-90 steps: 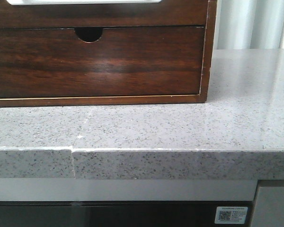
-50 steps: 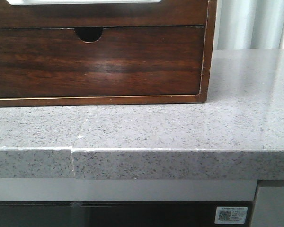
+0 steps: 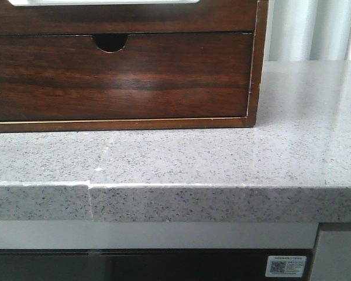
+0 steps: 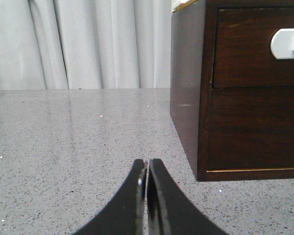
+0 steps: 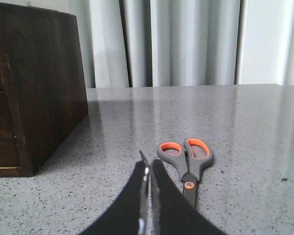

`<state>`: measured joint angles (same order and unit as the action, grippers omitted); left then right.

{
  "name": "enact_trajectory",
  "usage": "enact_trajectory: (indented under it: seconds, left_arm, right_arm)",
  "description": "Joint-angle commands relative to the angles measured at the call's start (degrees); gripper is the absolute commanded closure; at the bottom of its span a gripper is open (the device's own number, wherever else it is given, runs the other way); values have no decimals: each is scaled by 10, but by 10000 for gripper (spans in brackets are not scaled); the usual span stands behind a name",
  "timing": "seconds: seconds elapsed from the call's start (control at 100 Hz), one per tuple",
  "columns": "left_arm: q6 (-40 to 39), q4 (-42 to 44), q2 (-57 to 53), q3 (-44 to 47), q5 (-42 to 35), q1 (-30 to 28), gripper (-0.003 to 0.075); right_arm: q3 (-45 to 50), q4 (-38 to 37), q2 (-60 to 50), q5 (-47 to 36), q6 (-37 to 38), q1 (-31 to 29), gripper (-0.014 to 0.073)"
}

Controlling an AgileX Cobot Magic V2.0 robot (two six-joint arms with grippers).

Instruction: Put scissors in drawer with both arms

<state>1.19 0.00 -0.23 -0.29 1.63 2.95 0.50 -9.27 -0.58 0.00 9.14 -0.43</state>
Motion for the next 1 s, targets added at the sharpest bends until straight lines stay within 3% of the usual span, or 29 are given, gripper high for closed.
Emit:
enact_trajectory:
  seconds: [0.0,0.18,0.44,0.56,0.84,0.99]
  left_arm:
    - [-7,-5,-18,21,-71,3,741]
    - [-12,-59,-18,-28,-74,3,741]
    - [-12,-93,27,-191,122,3,741]
    - [-7,-92,72,-251,168,3,741]
    - [23,-86,158,-308,185,3,741]
    - [26,-86,165,-309,185,3,741]
  right_arm:
    - [9,-10,-12,-43,-3,-3,662]
    - [-40,-10,-12,18,-3,-3,662]
    - [-194,-4,46,184,-3,-3,662]
    - [-269,-6,109,247,-3,-3,662]
    - [-397,-4,242,352,-52,-3,662]
    - [-410,-4,274,343,-54,-3,662]
